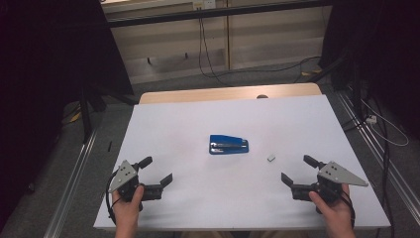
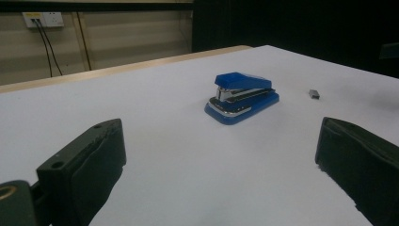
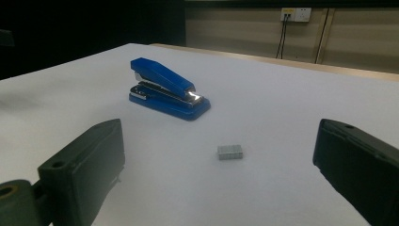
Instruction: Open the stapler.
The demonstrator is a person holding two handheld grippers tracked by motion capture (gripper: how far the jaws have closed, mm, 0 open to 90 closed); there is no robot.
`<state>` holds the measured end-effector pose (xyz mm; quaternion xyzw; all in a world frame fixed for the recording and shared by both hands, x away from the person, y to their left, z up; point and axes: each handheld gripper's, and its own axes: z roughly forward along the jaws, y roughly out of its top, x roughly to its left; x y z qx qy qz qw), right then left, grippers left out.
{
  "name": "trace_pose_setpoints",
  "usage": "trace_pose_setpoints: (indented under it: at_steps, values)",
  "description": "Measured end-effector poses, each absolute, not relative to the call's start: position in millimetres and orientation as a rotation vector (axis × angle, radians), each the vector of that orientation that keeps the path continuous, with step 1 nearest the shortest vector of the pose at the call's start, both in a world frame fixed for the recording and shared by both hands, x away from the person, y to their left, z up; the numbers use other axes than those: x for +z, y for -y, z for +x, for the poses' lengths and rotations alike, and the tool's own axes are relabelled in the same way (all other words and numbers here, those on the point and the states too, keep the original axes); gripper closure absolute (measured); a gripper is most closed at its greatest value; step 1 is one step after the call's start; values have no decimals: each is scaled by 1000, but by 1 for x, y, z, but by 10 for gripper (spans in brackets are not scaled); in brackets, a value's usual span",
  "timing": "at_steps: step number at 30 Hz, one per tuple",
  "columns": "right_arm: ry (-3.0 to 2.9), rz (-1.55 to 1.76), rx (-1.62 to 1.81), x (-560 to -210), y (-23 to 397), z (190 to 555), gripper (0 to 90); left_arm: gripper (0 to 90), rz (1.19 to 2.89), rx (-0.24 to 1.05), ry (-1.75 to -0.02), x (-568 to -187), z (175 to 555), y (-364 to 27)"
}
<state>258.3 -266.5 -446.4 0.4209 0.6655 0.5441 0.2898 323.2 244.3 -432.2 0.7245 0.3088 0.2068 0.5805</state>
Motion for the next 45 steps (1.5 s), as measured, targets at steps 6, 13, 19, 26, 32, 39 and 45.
trace_pose_setpoints:
  at_steps: [6,13,19,26,32,39,45]
  values:
    - [-1790,1112,1439,-446,265,259,25,24,1702,478,-709,-433,325,-240]
    - [-1807,1098,1421,-446,264,260,31,25,1703,476,-702,-433,328,-235]
    - [-1798,1100,1425,-442,262,264,31,28,1702,484,-716,-432,333,-229]
    - [-1830,1073,1386,-439,255,268,38,28,1713,474,-710,-431,340,-220]
    - [-1819,1090,1404,-436,253,274,38,28,1706,462,-703,-429,344,-210]
    - [-1830,1063,1393,-432,245,281,41,28,1717,439,-693,-430,350,-198]
    - [-1825,1084,1409,-432,242,287,41,28,1718,435,-687,-430,355,-193]
